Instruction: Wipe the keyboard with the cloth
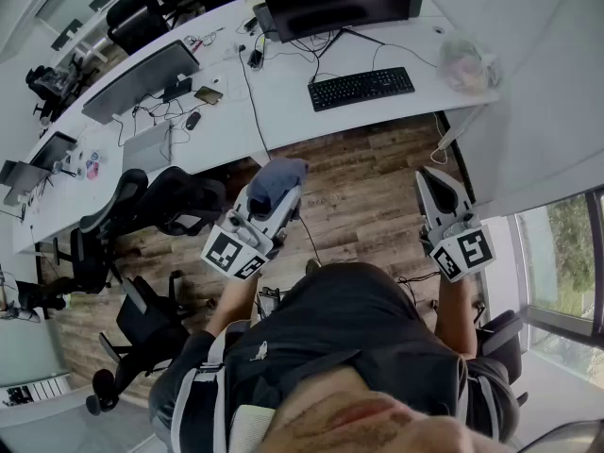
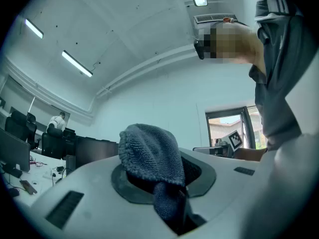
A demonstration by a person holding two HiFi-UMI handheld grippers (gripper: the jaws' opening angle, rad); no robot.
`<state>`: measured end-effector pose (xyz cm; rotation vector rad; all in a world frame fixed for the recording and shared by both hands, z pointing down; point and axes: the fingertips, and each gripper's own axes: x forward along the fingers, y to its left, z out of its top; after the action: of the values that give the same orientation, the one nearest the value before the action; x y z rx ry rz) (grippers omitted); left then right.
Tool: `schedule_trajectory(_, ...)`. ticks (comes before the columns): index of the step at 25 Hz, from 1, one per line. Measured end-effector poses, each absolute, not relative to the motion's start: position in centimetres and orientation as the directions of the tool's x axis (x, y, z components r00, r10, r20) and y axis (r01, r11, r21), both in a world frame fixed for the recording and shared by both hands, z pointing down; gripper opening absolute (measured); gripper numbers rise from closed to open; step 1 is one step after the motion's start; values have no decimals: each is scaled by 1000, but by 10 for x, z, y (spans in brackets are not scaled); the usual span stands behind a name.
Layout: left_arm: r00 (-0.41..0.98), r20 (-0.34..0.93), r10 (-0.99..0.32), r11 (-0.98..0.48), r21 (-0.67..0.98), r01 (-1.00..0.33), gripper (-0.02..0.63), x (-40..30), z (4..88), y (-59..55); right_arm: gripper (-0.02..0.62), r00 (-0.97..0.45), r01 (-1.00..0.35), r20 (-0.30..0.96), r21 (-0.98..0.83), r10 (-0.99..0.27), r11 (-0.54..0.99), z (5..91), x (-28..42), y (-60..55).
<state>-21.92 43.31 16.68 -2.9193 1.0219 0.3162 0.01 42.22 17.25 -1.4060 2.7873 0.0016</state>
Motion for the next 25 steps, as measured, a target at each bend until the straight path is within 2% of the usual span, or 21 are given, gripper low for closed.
schedule_trajectory(11, 763, -200, -614, -785, 53, -617, 86, -228, 172, 437, 9, -594, -804, -4, -14, -804, 594, 177, -11, 427)
schedule_trajectory(17, 770, -182, -612, -788, 62, -612, 86, -240, 177, 429, 11, -575, -815, -37, -69, -817, 576, 175, -16, 418)
schedule_trajectory(25, 786, -166, -596, -801, 62, -595, 86, -284, 189, 406, 11, -525, -849, -16, -50, -851, 525, 178, -62, 403)
